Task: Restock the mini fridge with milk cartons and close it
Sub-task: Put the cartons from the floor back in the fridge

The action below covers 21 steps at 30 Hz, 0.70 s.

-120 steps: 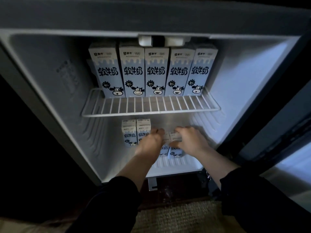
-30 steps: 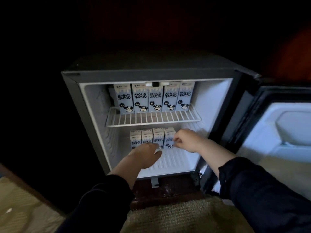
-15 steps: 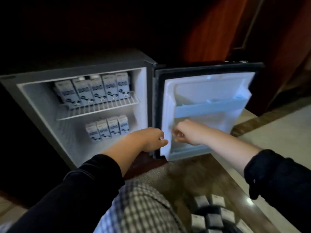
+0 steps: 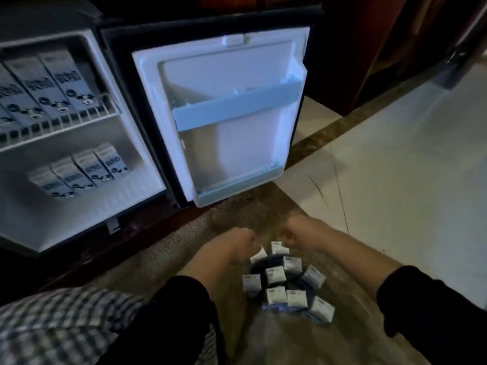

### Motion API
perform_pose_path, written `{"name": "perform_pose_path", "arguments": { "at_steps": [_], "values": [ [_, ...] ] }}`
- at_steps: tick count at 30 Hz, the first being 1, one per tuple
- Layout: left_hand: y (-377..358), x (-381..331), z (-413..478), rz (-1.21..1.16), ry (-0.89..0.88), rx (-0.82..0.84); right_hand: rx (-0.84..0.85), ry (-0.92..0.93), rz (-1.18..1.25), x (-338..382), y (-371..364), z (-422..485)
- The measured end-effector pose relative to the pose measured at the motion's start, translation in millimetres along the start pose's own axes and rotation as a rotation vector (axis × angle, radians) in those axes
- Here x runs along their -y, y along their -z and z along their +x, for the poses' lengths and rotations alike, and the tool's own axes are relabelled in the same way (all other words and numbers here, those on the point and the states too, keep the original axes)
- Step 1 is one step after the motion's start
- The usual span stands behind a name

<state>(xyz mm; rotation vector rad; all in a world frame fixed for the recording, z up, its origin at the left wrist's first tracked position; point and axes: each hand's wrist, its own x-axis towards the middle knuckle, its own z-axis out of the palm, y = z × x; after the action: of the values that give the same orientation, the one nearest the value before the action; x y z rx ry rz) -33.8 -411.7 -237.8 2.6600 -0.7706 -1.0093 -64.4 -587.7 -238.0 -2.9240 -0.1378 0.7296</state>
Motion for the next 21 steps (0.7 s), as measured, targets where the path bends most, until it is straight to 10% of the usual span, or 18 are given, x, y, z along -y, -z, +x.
{"name": "perform_pose_path", "arguments": {
  "at_steps": [21],
  "values": [
    [-128, 29, 58, 0.128, 0.144, 0.103, -0.014, 0.123, -0.233, -8, -154, 46]
  ]
}}
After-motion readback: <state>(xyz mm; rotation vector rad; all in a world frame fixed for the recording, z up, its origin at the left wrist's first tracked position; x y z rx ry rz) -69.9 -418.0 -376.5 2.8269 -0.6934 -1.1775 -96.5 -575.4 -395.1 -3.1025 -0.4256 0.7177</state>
